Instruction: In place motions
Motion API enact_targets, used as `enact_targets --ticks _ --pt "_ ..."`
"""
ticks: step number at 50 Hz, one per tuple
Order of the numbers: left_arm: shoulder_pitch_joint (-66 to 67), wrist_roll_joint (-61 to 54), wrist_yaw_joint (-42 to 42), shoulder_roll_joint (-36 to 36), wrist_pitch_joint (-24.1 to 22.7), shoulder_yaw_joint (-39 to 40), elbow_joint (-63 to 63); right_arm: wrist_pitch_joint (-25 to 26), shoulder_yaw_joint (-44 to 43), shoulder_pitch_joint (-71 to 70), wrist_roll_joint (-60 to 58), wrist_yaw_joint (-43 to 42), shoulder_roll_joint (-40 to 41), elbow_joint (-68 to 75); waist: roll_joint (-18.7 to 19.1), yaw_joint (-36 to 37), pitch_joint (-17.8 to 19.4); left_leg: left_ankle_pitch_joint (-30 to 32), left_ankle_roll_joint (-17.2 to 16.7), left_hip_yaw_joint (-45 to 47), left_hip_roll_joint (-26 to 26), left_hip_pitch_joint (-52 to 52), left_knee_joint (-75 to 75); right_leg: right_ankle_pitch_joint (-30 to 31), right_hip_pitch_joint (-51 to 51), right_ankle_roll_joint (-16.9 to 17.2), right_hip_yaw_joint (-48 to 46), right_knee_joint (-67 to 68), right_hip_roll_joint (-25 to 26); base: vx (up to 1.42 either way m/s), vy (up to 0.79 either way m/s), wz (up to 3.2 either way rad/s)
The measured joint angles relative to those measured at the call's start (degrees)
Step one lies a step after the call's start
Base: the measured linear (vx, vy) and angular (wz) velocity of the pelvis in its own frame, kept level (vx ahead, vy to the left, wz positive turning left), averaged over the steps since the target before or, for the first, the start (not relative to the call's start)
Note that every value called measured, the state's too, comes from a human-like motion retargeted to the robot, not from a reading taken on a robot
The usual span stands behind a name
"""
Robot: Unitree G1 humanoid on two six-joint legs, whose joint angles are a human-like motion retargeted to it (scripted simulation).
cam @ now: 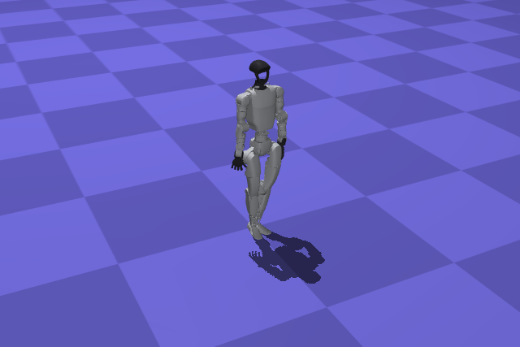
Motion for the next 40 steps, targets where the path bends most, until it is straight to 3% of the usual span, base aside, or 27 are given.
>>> enact_targets --ticks 40 --pt "0.02 -0.36 -0.28 0.1 -0.23 0.03 0.02 0.05 0.45 -0.12 -0.84 0.11 -0.05 -0.23 0.05 0.6 -0.03 0.34 -0.86 0.69 0.94 -1.34 1.16 -0.13 -0.07 0.01 0.79 0.29 -0.46 0.0 0.0 -0.03"
